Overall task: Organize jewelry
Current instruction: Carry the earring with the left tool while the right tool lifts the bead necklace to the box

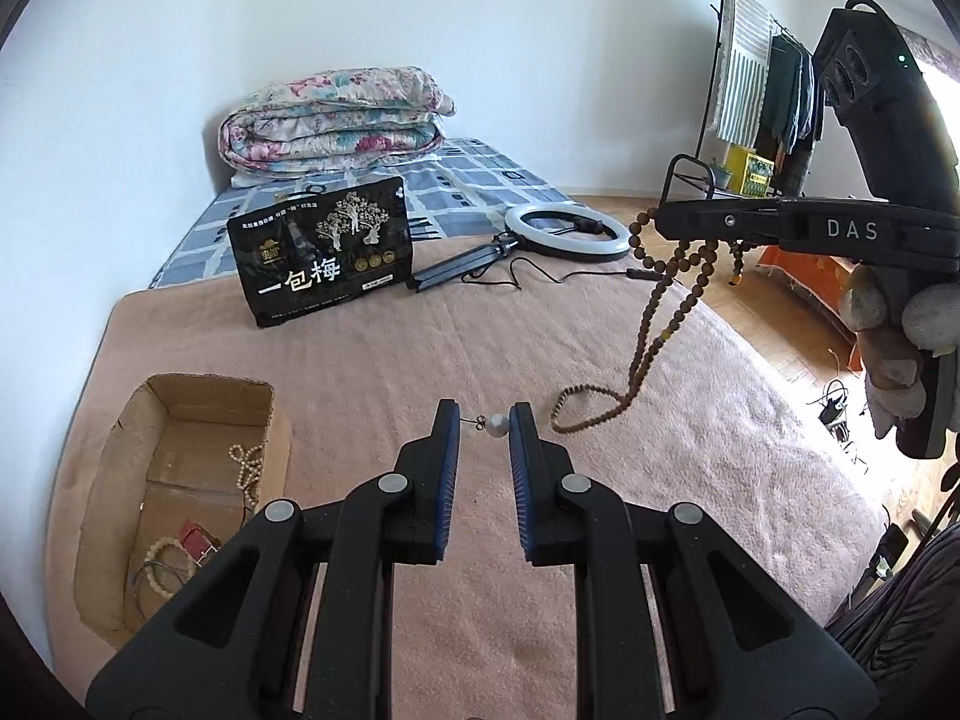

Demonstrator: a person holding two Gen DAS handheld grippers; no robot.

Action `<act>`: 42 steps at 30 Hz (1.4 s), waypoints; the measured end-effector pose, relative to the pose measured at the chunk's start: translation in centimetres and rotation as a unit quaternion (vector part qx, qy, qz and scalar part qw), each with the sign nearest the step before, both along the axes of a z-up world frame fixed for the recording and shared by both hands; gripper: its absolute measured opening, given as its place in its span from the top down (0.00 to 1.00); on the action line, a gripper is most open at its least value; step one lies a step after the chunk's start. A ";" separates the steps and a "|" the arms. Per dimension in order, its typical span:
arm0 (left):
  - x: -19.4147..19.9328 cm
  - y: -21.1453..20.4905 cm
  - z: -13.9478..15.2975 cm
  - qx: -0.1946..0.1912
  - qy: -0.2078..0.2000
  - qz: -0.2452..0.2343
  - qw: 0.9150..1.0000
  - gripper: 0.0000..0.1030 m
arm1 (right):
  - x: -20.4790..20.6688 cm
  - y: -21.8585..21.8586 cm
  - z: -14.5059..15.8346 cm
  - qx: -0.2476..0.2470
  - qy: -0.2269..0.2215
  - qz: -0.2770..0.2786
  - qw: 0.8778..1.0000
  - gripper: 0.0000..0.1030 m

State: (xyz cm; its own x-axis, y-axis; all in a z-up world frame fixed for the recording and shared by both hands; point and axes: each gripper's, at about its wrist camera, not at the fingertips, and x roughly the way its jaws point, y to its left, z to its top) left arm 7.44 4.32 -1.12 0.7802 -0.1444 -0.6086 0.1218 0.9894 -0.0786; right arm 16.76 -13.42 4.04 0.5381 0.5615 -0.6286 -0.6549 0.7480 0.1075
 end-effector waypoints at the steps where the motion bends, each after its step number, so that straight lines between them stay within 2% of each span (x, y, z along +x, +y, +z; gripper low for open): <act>1: -0.2 0.3 0.2 -0.001 -0.002 0.003 1.000 0.85 | -0.2 0.2 0.3 0.001 -0.002 0.002 1.000 0.89; 18: -4.1 6.9 3.5 -0.007 -0.035 0.062 0.997 0.85 | -4.1 6.8 5.6 0.022 -0.040 0.057 0.997 0.89; 23: -5.0 9.9 4.2 -0.001 -0.033 0.089 0.995 0.85 | -4.7 9.5 6.7 0.029 -0.048 0.077 0.995 0.89; 33: -6.7 15.5 4.0 0.008 -0.018 0.148 0.989 0.85 | -4.5 15.3 8.4 0.044 -0.061 0.113 0.991 0.89; 42: -7.5 18.7 2.7 0.006 -0.001 0.179 0.984 0.85 | -3.3 19.7 8.7 0.049 -0.062 0.128 0.989 0.89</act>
